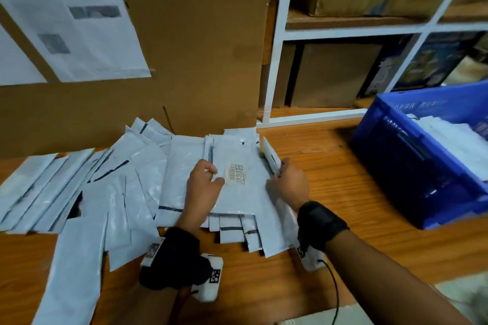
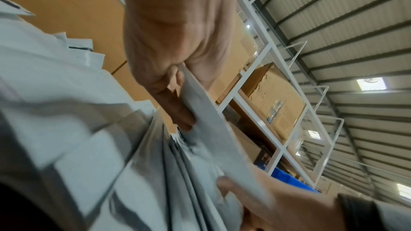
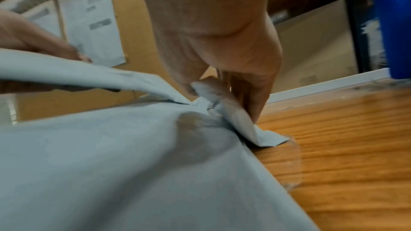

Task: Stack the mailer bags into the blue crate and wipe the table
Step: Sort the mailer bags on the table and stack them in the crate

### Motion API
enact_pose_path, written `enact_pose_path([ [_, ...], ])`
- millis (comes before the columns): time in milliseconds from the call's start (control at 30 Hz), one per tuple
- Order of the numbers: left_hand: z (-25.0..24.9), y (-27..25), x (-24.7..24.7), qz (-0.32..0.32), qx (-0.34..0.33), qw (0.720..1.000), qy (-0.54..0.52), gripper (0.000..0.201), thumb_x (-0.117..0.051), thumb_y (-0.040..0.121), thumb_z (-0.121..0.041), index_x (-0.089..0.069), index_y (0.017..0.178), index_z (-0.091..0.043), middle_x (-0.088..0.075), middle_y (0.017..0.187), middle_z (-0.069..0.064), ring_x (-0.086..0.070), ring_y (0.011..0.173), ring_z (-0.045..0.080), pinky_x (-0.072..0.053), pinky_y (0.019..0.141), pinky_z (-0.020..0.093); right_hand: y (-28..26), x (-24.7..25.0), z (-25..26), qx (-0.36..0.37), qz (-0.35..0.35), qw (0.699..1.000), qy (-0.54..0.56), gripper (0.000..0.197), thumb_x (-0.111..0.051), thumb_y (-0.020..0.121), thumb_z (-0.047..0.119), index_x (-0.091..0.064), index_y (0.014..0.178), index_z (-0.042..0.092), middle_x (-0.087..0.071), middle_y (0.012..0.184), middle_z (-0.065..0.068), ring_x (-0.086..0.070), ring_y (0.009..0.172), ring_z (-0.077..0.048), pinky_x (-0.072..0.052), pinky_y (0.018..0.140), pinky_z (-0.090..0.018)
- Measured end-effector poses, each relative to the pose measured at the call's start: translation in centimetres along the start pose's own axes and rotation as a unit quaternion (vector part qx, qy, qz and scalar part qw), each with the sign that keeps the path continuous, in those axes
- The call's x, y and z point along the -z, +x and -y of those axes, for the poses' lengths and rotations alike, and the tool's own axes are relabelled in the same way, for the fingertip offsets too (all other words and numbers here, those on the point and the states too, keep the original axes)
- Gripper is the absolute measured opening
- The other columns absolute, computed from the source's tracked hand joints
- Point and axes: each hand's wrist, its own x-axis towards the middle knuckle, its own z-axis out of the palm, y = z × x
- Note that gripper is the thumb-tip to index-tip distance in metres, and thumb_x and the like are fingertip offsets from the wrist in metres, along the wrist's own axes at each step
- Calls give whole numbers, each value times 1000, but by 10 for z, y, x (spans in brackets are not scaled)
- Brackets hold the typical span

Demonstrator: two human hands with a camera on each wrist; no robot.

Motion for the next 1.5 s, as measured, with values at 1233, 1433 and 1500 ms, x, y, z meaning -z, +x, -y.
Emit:
enact_pose_path([
  [1233, -148, -289, -315, 128, -294, 942, -96, 29, -56, 92, -4, -62, 120, -12, -63, 120, 5, -61, 115, 5, -53, 81, 12, -264, 272, -350, 9, -387, 844, 371, 56, -67, 85, 18, -48, 137, 26, -50, 133, 23, -48, 125, 2, -41, 96, -11],
  [1433, -192, -274, -370, 170, -263, 943, -112, 30, -56, 94, -6, -63, 122, -16, -61, 128, -6, -60, 119, 7, -56, 86, 24, -220, 311, -394, 18, -397, 836, 378, 51, -67, 85, 15, -54, 135, 19, -55, 135, 10, -49, 126, 1, -38, 100, -11],
  [1500, -206, -260, -387, 170, -245, 949, -107, 31, -57, 95, -9, -64, 122, -22, -61, 130, -7, -59, 120, 7, -56, 91, 31, -198, 326, -406, 35, -398, 825, 401, 44, -68, 86, 11, -59, 128, 22, -61, 130, 10, -54, 122, 0, -42, 99, -14],
])
